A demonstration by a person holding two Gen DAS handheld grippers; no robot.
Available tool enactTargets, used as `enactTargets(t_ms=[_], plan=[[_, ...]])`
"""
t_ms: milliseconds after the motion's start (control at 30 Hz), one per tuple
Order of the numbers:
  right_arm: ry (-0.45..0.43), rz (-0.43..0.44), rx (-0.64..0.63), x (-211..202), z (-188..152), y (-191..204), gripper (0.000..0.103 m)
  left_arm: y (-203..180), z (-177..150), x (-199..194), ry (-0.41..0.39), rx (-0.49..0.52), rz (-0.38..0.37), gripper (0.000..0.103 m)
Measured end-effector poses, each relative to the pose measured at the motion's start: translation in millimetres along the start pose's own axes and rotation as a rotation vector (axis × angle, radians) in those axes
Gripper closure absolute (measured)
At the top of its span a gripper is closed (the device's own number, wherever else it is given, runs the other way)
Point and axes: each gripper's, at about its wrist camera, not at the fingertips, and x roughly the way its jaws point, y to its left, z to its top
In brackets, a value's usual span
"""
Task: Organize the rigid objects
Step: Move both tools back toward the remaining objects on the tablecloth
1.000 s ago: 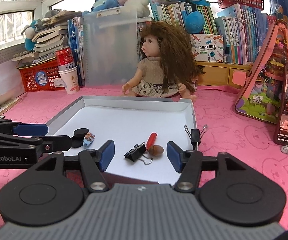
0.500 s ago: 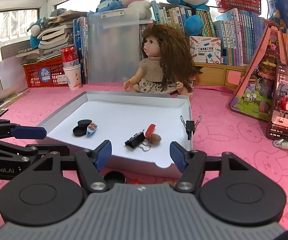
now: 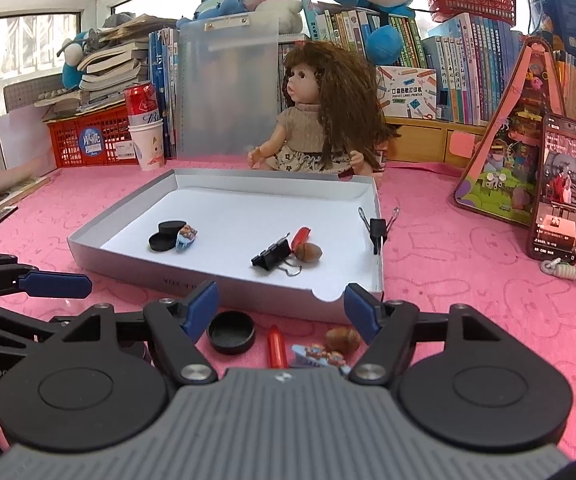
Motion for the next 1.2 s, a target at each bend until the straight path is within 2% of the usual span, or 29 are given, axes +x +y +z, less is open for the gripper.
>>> enactTargets(t_ms=[933,1200], plan=[[0.067,-0.024,0.044,1.2,-33.2,-7.2,0.021,-17.6,-23.4,3.8,0.033,-0.015,-0.009,0.038],[0.070,-0.027,0.037,2.1,-34.1,-5.2,0.020,-14.3,-26.4,2.3,0.016,-0.049,0.013,0.051]])
